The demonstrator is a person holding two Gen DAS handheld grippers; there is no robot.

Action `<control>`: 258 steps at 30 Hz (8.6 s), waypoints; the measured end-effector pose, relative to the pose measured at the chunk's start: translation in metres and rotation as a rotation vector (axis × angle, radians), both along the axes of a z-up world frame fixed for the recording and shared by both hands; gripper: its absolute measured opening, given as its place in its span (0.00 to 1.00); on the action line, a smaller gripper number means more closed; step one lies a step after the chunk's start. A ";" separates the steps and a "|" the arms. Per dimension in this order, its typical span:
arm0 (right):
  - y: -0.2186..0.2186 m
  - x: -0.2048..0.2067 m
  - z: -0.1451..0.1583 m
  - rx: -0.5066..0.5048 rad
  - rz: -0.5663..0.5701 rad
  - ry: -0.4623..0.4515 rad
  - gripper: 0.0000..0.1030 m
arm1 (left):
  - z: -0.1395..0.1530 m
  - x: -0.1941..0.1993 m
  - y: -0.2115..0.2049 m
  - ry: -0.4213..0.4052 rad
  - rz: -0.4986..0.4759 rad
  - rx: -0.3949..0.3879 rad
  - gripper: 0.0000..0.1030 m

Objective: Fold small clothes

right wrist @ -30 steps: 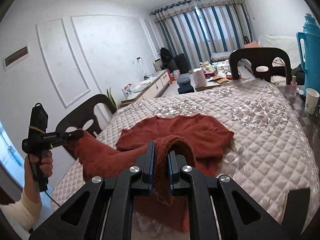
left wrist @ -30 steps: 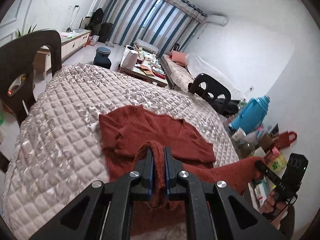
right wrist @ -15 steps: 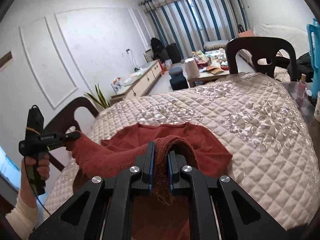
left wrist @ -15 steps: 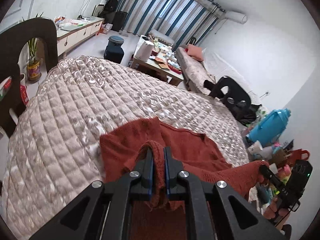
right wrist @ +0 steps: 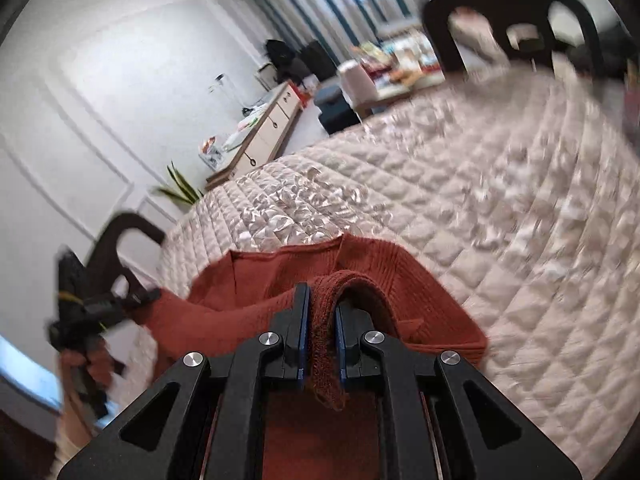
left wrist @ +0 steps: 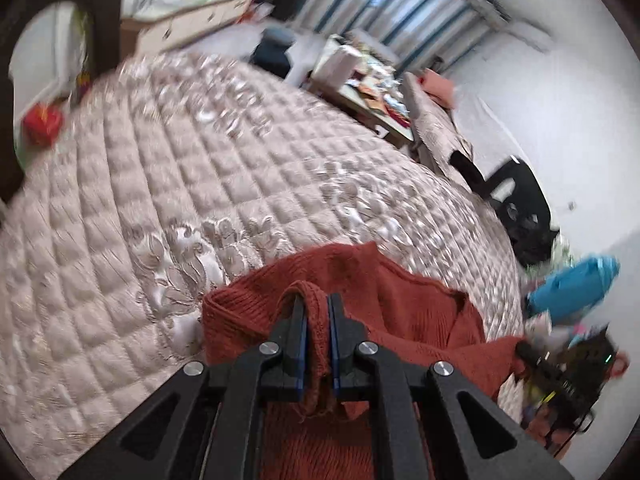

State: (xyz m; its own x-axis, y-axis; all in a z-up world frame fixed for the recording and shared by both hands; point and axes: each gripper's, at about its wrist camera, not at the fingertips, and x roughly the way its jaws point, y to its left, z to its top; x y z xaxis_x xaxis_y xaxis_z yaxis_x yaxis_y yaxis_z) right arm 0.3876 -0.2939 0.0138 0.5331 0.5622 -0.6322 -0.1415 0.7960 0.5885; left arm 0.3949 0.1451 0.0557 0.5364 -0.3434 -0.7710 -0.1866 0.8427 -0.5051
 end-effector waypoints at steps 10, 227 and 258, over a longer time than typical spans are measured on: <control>-0.017 0.031 -0.025 0.117 -0.137 0.151 0.14 | -0.014 0.026 0.005 0.077 0.074 -0.111 0.11; 0.009 -0.178 -0.027 -0.044 0.121 -0.172 0.30 | 0.016 0.037 -0.293 0.048 -0.447 0.407 0.38; 0.017 -0.045 -0.052 0.044 0.106 -0.044 0.18 | 0.000 0.044 -0.276 0.123 -0.480 0.439 0.53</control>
State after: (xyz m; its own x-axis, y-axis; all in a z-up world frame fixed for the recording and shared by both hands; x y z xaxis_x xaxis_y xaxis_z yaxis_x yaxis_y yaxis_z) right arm 0.3424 -0.2772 -0.0382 0.4959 0.6434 -0.5832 -0.2494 0.7488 0.6140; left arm 0.4392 -0.1307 0.0552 0.3012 -0.1617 -0.9398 0.2262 0.9695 -0.0944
